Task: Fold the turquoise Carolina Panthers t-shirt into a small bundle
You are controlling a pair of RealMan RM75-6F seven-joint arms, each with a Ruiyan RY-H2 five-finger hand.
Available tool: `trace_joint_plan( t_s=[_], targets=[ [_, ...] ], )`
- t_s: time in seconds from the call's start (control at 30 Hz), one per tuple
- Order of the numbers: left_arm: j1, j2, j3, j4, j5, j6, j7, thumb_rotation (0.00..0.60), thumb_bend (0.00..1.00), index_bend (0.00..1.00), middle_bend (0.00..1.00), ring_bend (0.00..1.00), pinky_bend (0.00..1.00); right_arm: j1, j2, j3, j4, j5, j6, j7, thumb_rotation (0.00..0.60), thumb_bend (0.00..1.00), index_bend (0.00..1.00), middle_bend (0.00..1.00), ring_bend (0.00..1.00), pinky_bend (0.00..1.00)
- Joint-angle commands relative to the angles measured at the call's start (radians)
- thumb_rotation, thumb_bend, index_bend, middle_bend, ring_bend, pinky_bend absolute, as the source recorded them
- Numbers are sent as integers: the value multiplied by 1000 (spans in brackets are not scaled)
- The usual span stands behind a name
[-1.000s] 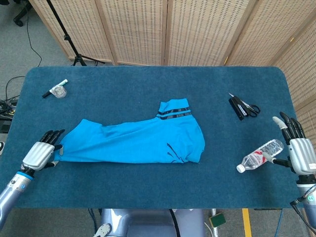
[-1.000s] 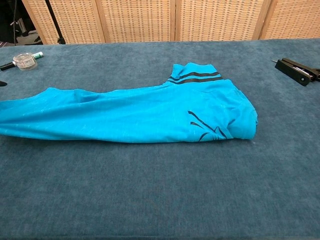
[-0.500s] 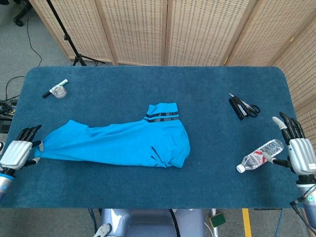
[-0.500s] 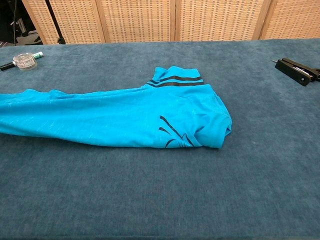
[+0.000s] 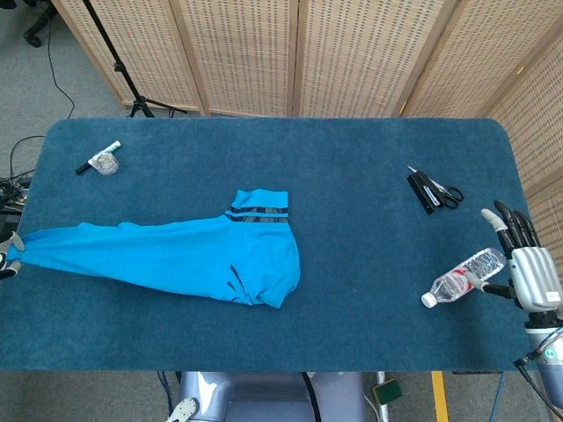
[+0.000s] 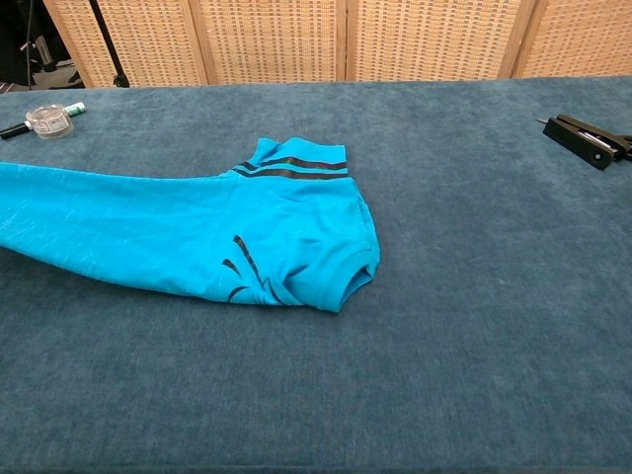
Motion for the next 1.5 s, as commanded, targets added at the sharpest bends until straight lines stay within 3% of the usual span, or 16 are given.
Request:
trace_joint_plan(
  t_s=[0.03,0.37,0.5,0.7,0.83,1.0,1.27,1.5],
  targets=[
    [5,-11,-22,62,-32,-47,-39,600,476,855,0,0,0,0,-1,0,-1,0,0,-4,600,0,0,0,0,0],
    [2,-80,-41,270,-61,-179,-149,600,476,855,0,0,0,2,-4,-2,-2,-1,-5,-14,600,0,0,0,0,0],
    [-15,-91,-44,294,-42,-145,-170,600,474,855,0,0,0,3,-5,-3,-3,0,-7,-16,600,0,0,0,0,0],
    [-44,-76,-45,248,-1,-44,-168,600,474,855,0,0,0,2,-3,-2,-3,1,-7,-12,600,0,0,0,0,0],
    [-84,-41,-33,138,68,91,-102,600,474,855,0,0,0,0,1,0,-4,3,-3,-2,600,0,0,0,0,0],
    [-130,12,-22,-45,137,167,35,600,472,855,0,0,0,-1,5,0,-5,2,-1,8,600,0,0,0,0,0],
    [-218,85,-3,-385,225,130,300,600,470,855,0,0,0,-4,13,4,-3,5,2,27,600,0,0,0,0,0],
    [-267,83,8,-521,289,98,469,600,466,855,0,0,0,-4,16,6,0,9,0,41,600,0,0,0,0,0]
  ],
)
